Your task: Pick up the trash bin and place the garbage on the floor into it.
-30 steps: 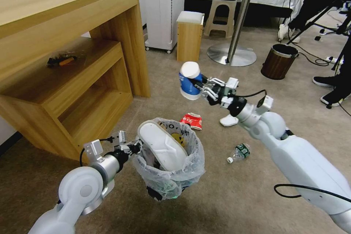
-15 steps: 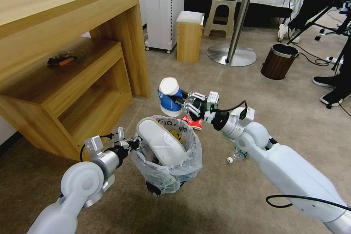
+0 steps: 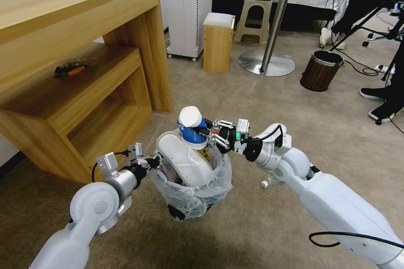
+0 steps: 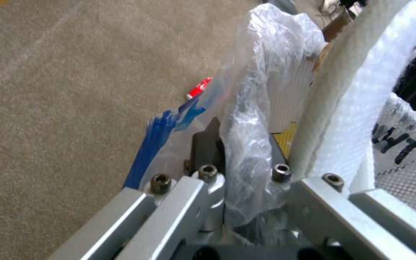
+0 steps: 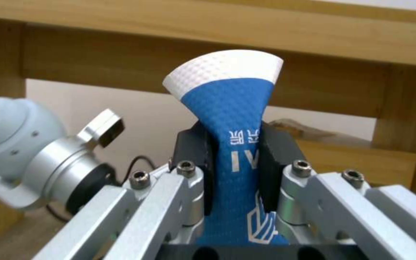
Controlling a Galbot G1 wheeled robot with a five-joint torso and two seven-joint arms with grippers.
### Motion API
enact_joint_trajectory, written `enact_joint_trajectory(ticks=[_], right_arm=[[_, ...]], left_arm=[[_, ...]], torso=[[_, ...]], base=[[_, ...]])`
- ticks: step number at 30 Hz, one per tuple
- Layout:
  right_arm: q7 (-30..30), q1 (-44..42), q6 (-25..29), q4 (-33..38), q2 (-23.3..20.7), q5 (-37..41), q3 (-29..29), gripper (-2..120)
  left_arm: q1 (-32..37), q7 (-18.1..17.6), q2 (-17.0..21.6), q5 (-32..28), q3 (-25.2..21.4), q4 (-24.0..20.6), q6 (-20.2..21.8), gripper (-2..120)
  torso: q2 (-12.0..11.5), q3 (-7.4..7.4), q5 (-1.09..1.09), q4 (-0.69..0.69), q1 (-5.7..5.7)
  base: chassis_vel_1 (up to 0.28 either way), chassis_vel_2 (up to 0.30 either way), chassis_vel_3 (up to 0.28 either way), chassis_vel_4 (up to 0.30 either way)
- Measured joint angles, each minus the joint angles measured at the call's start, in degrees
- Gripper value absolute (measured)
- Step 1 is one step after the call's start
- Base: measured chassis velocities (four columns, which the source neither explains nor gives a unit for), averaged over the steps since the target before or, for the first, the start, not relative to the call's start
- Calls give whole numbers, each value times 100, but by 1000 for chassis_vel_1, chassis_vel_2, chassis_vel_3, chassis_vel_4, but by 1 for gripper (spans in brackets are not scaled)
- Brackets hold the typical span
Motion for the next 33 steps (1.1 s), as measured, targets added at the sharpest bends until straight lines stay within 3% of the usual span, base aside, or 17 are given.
enact_joint_trajectory(ticks=[3,14,19,22,33], right_arm=[[-157,-35,-35,-26,-32,2,45,21],[-350,26,-99,-49,-53,80,95,64],[-368,48,-101,-49,-51,98,94,77],[-369,87,-103,-49,-50,113,91,95],[-95,93,-112,2,-60,189,233,100]], left_arm=[[1,1,4,0,-15,0,-2,3],[27,6,4,-2,-44,0,-5,3],[41,7,10,-2,-67,-6,-5,3],[52,9,20,-2,-89,-31,-6,3],[123,9,24,4,-126,-74,-6,3]], torso=[[0,0,0,0,0],[0,0,0,0,0],[0,0,0,0,0],[0,0,0,0,0],[0,0,0,0,0]], base=[[0,0,0,0],[0,0,0,0],[0,0,0,0],[0,0,0,0],[0,0,0,0]])
